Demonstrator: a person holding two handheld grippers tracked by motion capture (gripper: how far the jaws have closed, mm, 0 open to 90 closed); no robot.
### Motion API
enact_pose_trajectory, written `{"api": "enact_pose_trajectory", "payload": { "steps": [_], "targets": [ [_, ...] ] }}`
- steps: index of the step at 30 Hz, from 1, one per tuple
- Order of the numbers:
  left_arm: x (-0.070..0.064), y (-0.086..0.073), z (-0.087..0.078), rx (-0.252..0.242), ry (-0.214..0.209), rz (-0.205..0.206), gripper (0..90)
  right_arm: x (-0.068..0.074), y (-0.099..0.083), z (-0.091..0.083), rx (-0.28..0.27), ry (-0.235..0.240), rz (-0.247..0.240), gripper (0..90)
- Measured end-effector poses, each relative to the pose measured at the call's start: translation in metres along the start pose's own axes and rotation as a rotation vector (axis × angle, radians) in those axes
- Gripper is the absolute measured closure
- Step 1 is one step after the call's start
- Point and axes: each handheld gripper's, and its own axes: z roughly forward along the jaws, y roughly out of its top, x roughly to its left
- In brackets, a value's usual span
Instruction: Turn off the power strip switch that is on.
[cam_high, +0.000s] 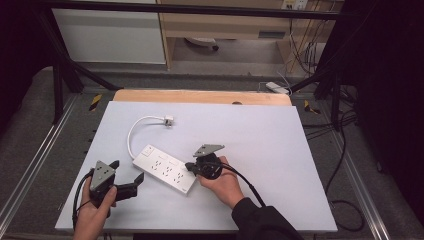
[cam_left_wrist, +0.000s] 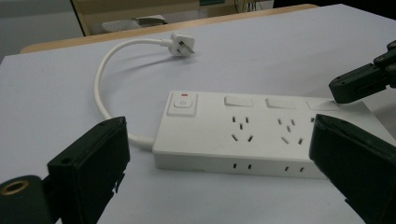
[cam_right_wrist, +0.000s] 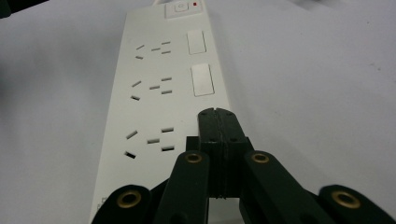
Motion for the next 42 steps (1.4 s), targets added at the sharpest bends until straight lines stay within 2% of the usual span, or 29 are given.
{"api": "enact_pose_trajectory", "payload": {
  "steps": [42],
  "targets": [
    [-0.0002, 0.0, -0.0002, 0.0, -0.002, 0.002, 4.9, 0.0023, -0.0023, 0.0024, 0.0, -0.004, -0.034, 90.0]
  ]
}}
